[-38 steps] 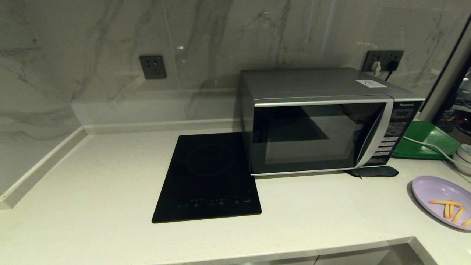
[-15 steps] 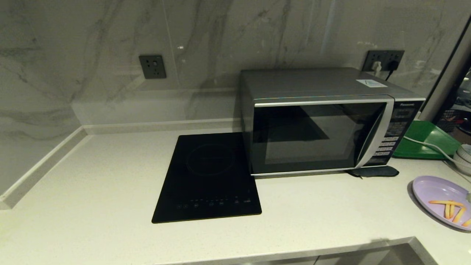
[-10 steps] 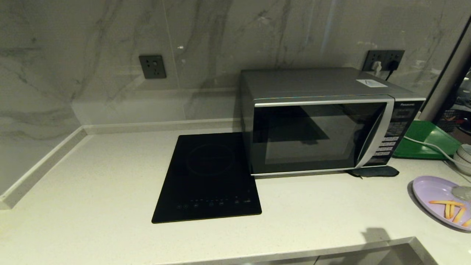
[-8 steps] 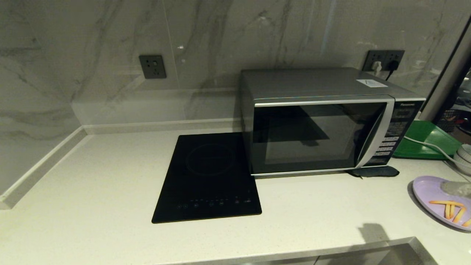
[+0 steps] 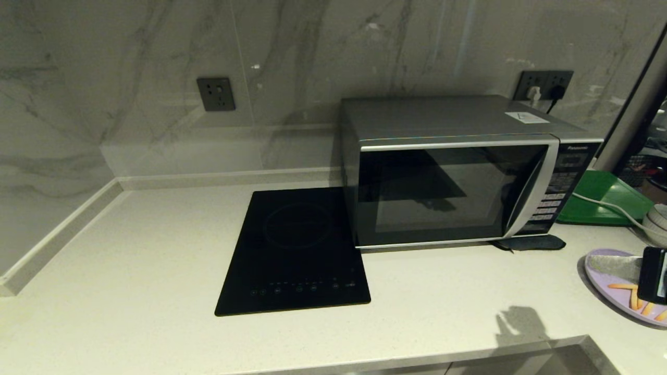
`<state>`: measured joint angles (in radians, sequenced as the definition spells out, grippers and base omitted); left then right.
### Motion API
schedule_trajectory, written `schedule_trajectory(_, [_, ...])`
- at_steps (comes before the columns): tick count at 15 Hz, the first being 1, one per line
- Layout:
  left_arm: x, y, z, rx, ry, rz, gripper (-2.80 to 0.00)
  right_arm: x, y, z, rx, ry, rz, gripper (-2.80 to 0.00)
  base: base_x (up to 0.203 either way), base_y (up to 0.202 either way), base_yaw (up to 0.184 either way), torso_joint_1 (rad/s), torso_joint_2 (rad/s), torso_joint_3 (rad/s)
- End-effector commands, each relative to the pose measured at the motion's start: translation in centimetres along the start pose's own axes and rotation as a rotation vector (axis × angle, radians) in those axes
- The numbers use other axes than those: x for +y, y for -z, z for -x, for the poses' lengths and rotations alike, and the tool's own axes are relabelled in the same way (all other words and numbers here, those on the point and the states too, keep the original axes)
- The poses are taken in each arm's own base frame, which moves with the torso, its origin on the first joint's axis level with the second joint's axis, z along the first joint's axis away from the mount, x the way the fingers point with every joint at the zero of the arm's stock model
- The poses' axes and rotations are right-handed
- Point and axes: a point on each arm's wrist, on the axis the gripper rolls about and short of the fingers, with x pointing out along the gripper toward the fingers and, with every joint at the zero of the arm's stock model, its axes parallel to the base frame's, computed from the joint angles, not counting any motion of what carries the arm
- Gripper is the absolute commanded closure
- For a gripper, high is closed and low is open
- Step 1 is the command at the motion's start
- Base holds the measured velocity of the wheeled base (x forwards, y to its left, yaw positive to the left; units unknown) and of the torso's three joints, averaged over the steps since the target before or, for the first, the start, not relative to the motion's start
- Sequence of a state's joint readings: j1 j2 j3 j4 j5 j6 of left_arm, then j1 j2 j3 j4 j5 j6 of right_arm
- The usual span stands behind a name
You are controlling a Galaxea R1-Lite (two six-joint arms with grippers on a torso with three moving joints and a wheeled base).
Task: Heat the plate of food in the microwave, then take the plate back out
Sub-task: Open the microwave oven
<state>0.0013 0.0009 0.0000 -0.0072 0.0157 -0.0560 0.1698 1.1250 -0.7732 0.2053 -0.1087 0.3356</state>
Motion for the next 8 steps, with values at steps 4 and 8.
schedule_trajectory(4, [0.0, 0.0, 0.0, 0.0, 0.0, 0.001, 0.0, -0.4, 0.5, -0.6, -0.008, 0.125, 0.0, -2.8, 0.0, 0.0, 0.0, 0.0, 0.0, 0.0])
schedule_trajectory(8, [0.0, 0.0, 0.0, 0.0, -0.001, 0.001, 0.0, 0.0, -0.2, -3.7, -0.056, 0.229, 0.025, -2.8, 0.0, 0.0, 0.0, 0.0, 0.0, 0.0])
